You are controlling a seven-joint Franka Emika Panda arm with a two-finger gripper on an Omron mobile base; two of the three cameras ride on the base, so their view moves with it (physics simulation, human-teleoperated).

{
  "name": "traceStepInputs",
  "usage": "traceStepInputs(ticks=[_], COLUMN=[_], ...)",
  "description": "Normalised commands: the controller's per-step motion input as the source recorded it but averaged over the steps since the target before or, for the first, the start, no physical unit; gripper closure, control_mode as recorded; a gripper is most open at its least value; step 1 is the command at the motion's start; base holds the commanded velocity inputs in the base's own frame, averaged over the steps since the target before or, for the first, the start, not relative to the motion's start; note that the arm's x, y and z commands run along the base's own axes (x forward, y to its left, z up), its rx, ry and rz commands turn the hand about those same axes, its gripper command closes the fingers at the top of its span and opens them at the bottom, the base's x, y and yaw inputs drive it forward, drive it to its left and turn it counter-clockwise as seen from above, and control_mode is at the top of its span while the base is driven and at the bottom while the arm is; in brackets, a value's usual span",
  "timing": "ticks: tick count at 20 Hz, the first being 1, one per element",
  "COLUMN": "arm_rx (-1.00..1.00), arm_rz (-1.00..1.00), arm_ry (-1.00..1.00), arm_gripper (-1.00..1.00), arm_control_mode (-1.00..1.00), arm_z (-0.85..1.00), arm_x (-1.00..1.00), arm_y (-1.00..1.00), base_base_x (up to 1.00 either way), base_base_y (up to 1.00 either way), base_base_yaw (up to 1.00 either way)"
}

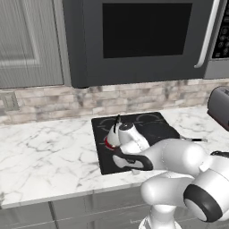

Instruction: Pick the kettle from the counter and place it on a stove burner. Then turn the burner on.

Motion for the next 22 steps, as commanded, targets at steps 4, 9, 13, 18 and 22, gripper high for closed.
traceStepInputs(ticks=[4, 9, 13, 18, 22], arm_rx=[0.00, 0.00, 0.00, 0.01, 0.00], arm_rz=[0.11, 0.02, 0.00, 0.01, 0.04], arm_ry=[-0.14, -0.20, -0.18, -0.21, -0.28], arm_gripper=[1.00, 1.00, 1.00, 1.00, 1.00], arm_control_mode=[-1.00, -1.00, -1.00, -1.00, -1.00], arm_z=[0.47, 0.93, 1.00, 1.00, 0.96], arm_x=[-0.36, -0.12, -0.11, -0.34, -0.91], arm_y=[0.00, 0.01, 0.01, 0.00, 0.00], base_base_x=[0.00, 0.00, 0.00, 0.00, 0.00], base_base_y=[0.00, 0.00, 0.00, 0.00, 0.00], base_base_yaw=[0.00, 0.00, 0.00, 0.00, 0.00])
